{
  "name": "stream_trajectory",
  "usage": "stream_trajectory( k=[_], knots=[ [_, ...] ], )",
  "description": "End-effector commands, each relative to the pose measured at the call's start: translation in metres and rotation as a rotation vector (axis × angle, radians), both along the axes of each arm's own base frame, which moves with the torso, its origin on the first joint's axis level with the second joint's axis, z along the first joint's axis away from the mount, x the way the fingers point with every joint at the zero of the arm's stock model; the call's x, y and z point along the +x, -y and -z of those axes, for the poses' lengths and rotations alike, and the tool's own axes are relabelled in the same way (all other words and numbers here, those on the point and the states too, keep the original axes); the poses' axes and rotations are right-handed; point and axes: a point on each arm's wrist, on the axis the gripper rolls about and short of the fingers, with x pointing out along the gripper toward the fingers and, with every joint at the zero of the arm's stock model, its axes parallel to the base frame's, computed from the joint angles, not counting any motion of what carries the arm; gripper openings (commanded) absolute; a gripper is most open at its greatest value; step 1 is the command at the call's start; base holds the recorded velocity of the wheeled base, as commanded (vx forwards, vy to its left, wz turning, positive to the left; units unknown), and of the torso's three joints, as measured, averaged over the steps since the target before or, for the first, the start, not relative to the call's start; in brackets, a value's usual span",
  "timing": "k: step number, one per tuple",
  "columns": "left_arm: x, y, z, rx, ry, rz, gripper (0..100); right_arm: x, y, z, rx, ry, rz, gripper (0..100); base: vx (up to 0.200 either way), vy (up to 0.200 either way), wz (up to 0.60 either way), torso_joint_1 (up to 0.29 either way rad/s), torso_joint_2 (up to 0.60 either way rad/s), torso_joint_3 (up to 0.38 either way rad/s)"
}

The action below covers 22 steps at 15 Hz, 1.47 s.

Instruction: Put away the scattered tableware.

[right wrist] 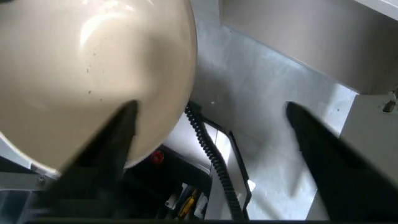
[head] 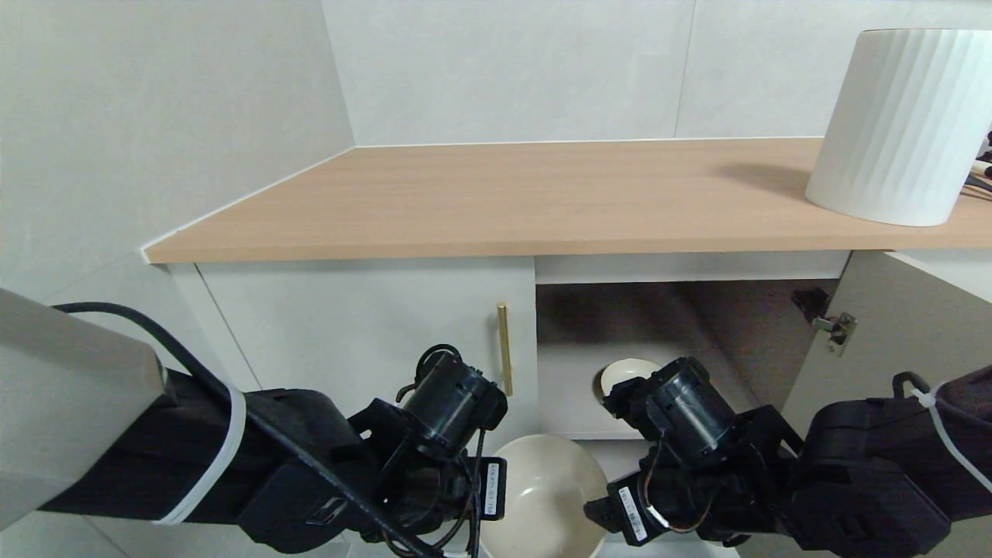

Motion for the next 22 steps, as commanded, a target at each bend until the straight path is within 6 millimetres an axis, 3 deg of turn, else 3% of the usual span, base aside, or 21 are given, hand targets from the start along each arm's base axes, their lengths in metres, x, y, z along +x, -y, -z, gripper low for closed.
stream_trajectory(
  k=[1,12,13,18,22],
  knots=[
    [0.0,0.0,0.0,0.002,0.0,0.001,0,0.001,-0.001,0.001,-0.001,0.0,0.001,0,0.0,0.0,0.0,0.0,0.0,0.0],
    [0.0,0.0,-0.001,0.001,-0.001,0.0,0,0.001,-0.001,0.001,-0.005,0.002,0.005,0,0.0,0.0,0.0,0.0,0.0,0.0],
    [-0.001,-0.001,0.0,0.003,-0.001,0.001,100,0.001,0.0,0.001,-0.004,0.003,0.006,0,0.0,0.0,0.0,0.0,0.0,0.0],
    [-0.001,0.0,-0.001,0.002,0.0,0.002,100,0.003,0.0,0.004,-0.015,-0.003,0.009,0,0.0,0.0,0.0,0.0,0.0,0.0],
    [-0.001,-0.001,-0.001,0.001,0.001,0.001,100,0.028,0.011,0.031,-0.118,-0.012,0.127,0,0.0,0.0,0.0,0.0,0.0,0.0]
  ],
)
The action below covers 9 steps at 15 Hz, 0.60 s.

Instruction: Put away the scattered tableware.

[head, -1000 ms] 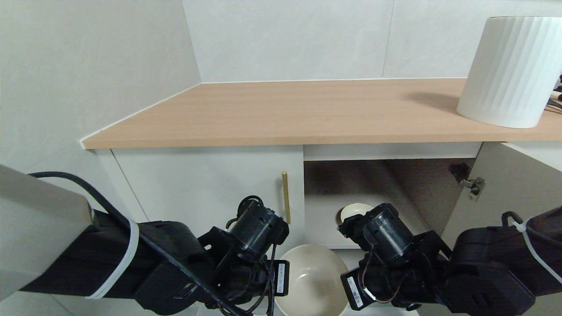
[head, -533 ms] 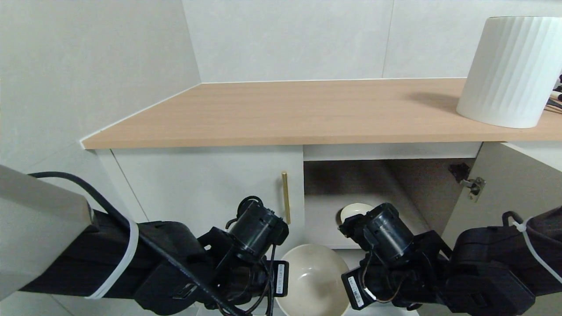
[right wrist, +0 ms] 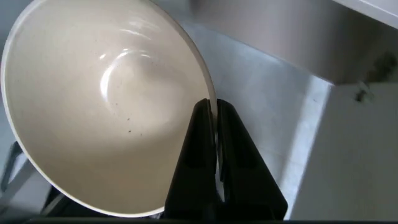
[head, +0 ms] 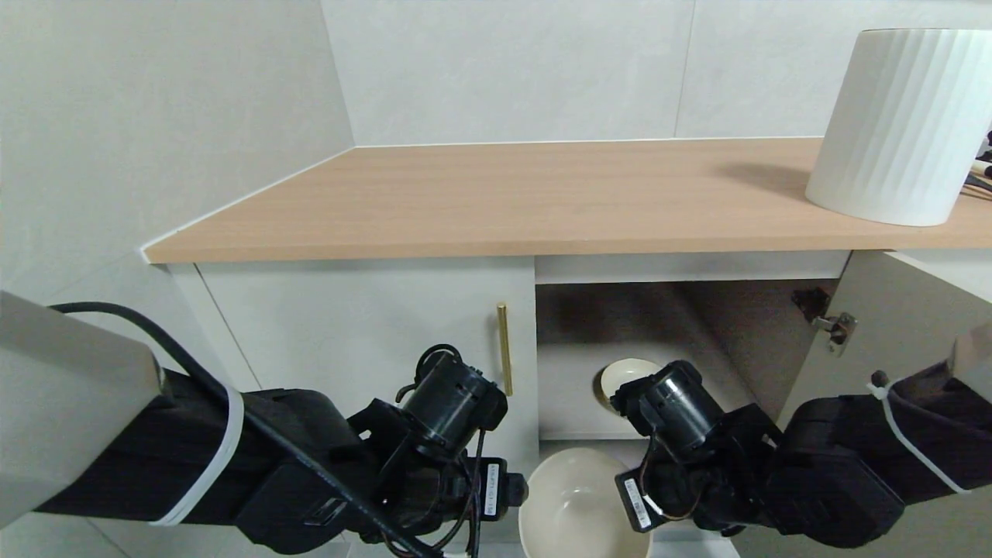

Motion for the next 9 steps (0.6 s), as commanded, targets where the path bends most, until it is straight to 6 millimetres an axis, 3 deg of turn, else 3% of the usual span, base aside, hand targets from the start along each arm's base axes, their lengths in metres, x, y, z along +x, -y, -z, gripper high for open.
stream_trajectory(
  k=[1,5,9],
  knots=[
    [0.0,0.0,-0.001,-0.004,0.003,0.0,100,0.017,0.008,0.017,-0.03,-0.033,0.055,0,0.0,0.0,0.0,0.0,0.0,0.0],
    [-0.001,-0.001,-0.005,-0.012,0.012,0.0,100,0.047,0.034,0.02,-0.014,-0.033,0.188,0,0.0,0.0,0.0,0.0,0.0,0.0],
    [-0.002,-0.002,-0.008,-0.017,0.019,-0.001,100,0.086,0.061,0.034,0.11,-0.005,0.427,0,0.0,0.0,0.0,0.0,0.0,0.0]
  ],
)
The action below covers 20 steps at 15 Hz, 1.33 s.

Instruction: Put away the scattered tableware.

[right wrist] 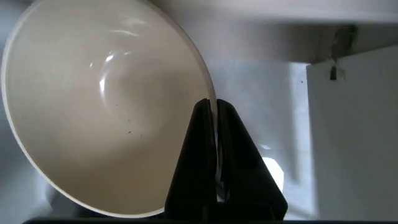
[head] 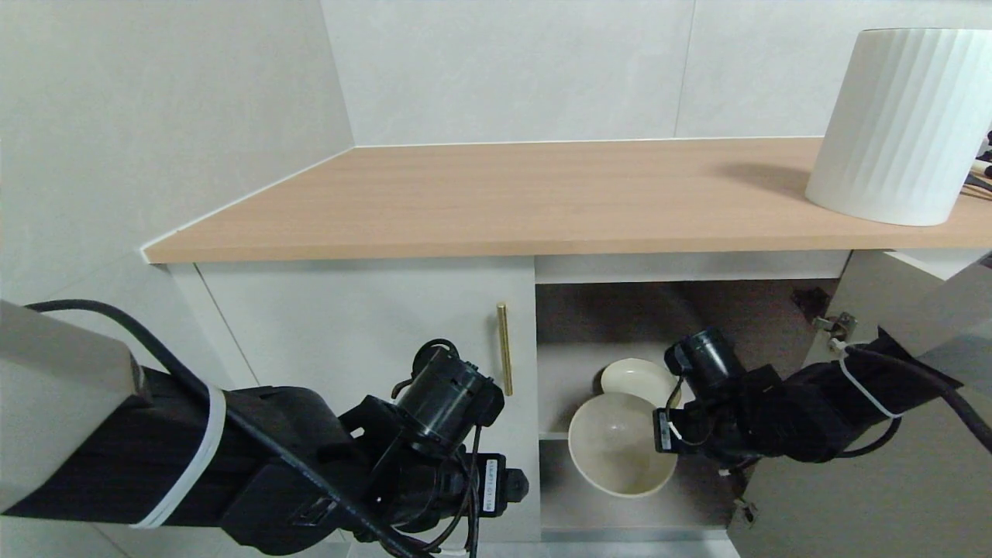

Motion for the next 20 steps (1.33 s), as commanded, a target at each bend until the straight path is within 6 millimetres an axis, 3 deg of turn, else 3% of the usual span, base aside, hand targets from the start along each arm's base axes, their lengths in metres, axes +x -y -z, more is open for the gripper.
stream_trajectory(
  k=[1,11,20],
  knots=[
    [-0.001,0.0,-0.002,-0.004,0.005,0.0,100,0.013,0.009,0.012,0.024,0.006,0.064,0,0.0,0.0,0.0,0.0,0.0,0.0],
    [0.0,-0.001,-0.003,-0.004,0.009,-0.003,100,0.054,0.024,0.017,0.221,0.144,0.277,0,0.0,0.0,0.0,0.0,0.0,0.0],
    [0.0,-0.001,-0.002,-0.002,0.006,-0.003,100,0.079,0.041,0.031,0.183,0.185,0.4,0,0.0,0.0,0.0,0.0,0.0,0.0]
  ],
)
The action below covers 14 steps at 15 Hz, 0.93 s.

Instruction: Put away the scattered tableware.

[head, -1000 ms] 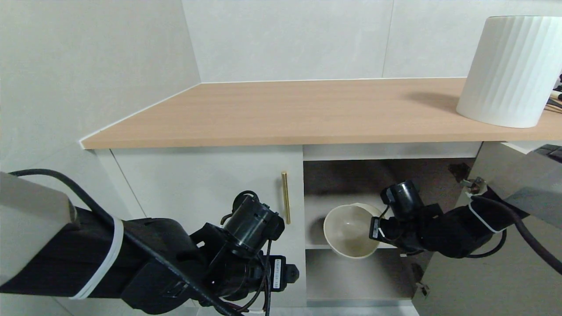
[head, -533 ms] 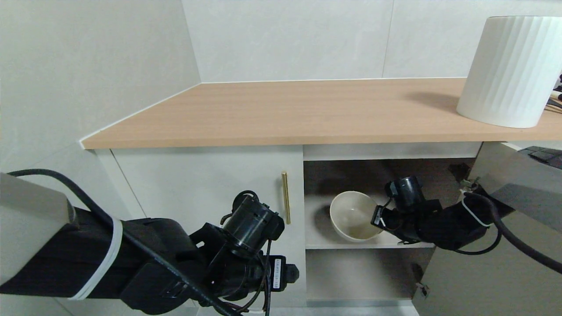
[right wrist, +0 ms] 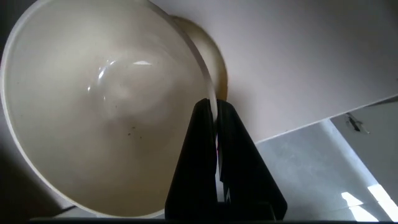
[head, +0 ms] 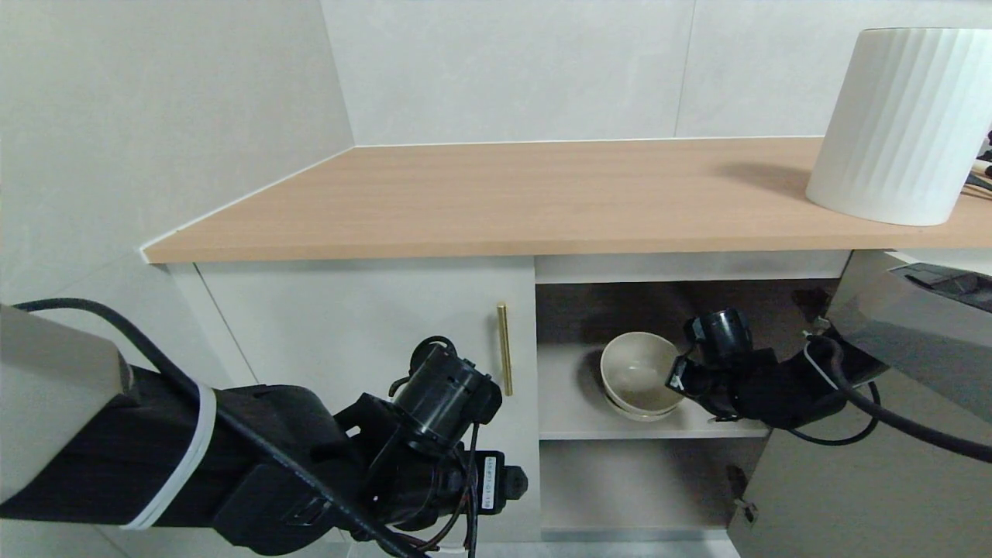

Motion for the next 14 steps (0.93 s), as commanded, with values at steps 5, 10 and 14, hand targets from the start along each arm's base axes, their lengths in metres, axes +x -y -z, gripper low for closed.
stream_trajectory(
  k=[5,10,14],
  knots=[
    [0.0002,0.0002,0.0008,0.002,-0.002,-0.001,100,0.0062,0.0013,0.0069,-0.004,-0.004,0.009,0,0.0,0.0,0.0,0.0,0.0,0.0],
    [0.0003,0.0003,0.0013,0.003,-0.003,-0.001,100,0.0073,0.0012,0.011,-0.017,-0.009,0.014,0,0.0,0.0,0.0,0.0,0.0,0.0],
    [0.0004,0.0004,0.0012,0.002,-0.002,-0.001,100,0.007,0.0007,0.0104,-0.018,-0.009,0.012,0,0.0,0.0,0.0,0.0,0.0,0.0]
  ],
)
